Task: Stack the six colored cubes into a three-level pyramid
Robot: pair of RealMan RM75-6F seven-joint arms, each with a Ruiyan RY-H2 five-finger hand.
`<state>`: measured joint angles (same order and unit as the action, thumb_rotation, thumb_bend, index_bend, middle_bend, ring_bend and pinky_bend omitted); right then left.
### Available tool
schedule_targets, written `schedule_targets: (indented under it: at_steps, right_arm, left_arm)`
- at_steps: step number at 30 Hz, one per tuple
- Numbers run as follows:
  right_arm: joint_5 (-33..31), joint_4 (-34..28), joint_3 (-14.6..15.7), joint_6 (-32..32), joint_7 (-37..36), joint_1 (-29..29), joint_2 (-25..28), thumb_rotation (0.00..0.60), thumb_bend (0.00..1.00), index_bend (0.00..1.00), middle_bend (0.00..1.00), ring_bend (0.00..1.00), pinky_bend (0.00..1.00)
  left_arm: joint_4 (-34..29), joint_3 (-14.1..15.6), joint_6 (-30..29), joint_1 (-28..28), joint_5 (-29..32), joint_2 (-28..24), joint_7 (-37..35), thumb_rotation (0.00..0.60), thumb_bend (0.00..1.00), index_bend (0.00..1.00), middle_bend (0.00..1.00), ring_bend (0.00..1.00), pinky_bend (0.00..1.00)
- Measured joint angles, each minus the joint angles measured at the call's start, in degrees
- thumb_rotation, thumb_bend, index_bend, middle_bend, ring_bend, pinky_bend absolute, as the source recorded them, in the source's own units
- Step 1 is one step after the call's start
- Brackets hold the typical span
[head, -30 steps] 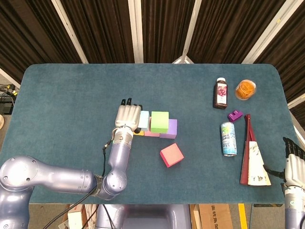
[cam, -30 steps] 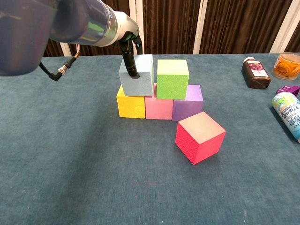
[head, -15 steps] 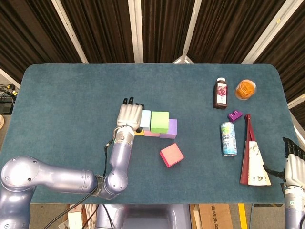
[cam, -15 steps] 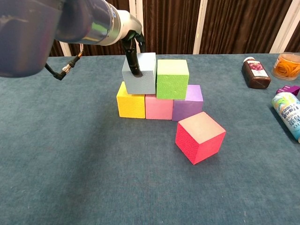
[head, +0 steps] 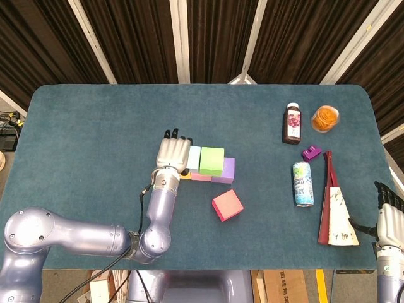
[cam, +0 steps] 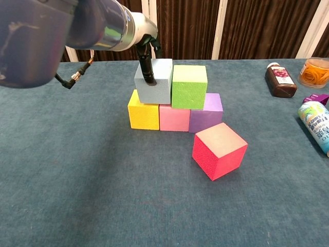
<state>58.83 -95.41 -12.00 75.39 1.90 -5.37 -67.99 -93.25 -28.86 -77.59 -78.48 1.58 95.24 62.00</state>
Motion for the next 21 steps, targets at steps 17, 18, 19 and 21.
schedule_targets:
  at_steps: [17, 18, 19, 21]
  right_arm:
    - [-0.2, 0.0, 0.0, -0.1, 0.1, -0.1, 0.0, 0.600, 0.20, 0.06, 0.08, 0.04, 0.00]
    - [-0.2, 0.0, 0.0, -0.1, 0.1, 0.0, 0.0, 0.600, 0.20, 0.06, 0.08, 0.04, 0.00]
    - [-0.2, 0.0, 0.0, -0.1, 0.2, 0.0, 0.1, 0.600, 0.20, 0.06, 0.08, 0.03, 0.00]
    - [-0.2, 0.0, 0.0, -0.1, 0.2, 0.0, 0.1, 0.600, 0.20, 0.06, 0.08, 0.03, 0.00]
  left_arm:
    - [0.4, -0.4, 0.1, 0.4, -0.2, 0.6, 0.7, 0.600, 0.31, 0.26, 0.19, 0.00, 0.00]
    - [0.4, -0.4, 0.1, 0.4, -0.1, 0.6, 0.9, 0.600, 0.31, 0.26, 0.19, 0.00, 0.00]
    - [0.4, -0.4, 0.2, 0.4, 0.0, 0.6, 1.1, 0.600, 0.31, 0.26, 0.19, 0.00, 0.00]
    - [0.3, -0.5, 0.3, 0.4, 0.2, 0.5, 1.3, 0.600, 0.31, 0.26, 0.19, 0.00, 0.00]
